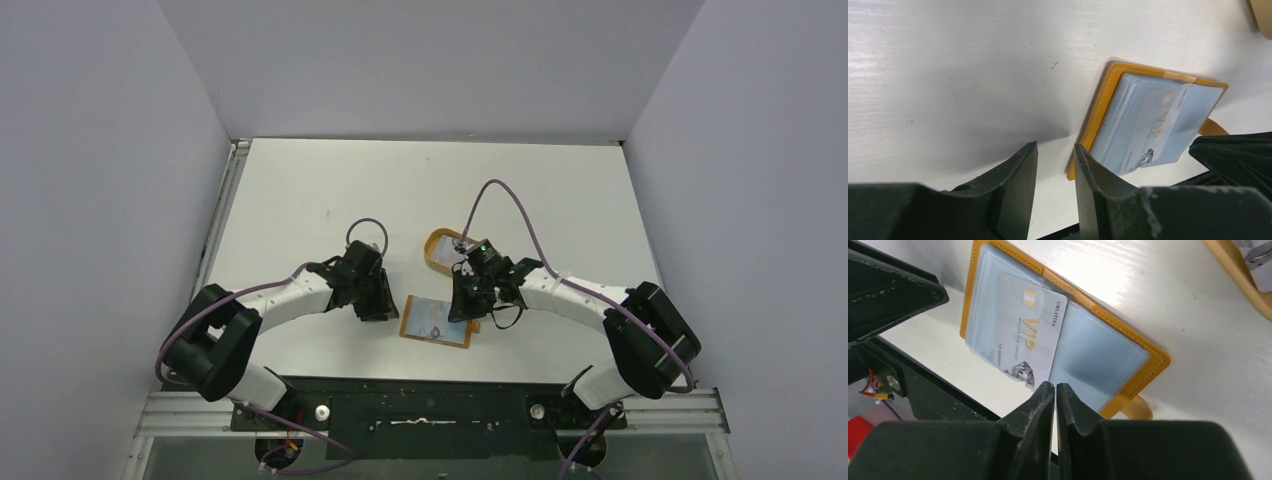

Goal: Put the credit cards into the card holder
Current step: Insert the credit card into the card holder.

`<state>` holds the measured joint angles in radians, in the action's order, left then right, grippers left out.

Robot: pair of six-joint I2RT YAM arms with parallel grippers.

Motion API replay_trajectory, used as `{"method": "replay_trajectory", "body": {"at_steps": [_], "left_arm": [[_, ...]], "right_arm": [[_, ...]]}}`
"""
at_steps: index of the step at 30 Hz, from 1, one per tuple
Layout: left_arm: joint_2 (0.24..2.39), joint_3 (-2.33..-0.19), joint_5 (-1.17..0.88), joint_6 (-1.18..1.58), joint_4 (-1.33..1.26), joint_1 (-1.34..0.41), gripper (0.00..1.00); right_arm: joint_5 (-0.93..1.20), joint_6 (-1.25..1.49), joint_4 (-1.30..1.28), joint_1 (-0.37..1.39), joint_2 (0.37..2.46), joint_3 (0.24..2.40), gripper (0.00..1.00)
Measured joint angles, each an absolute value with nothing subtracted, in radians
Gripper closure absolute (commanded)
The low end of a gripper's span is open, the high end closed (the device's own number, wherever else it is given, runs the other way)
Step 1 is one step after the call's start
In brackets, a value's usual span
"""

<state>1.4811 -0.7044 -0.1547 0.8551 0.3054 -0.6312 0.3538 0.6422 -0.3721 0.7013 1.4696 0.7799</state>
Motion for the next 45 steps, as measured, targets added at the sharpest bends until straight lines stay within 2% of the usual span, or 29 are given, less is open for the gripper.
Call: {"method": "replay_trajectory", "body": {"at_steps": [15, 45], "left_arm": [[1.521, -0.7, -0.197, 0.855, 0.239, -0.628, 0.73], [1.552, -0.691, -0.244, 0.865, 0.149, -0.643, 0.74]], "right_arm": [[0.371, 0.632, -0.394, 0.748, 1.568, 0.817, 0.98], [0.431, 0.7, -0.3, 0.754, 1.617, 0.817, 1.0]]}}
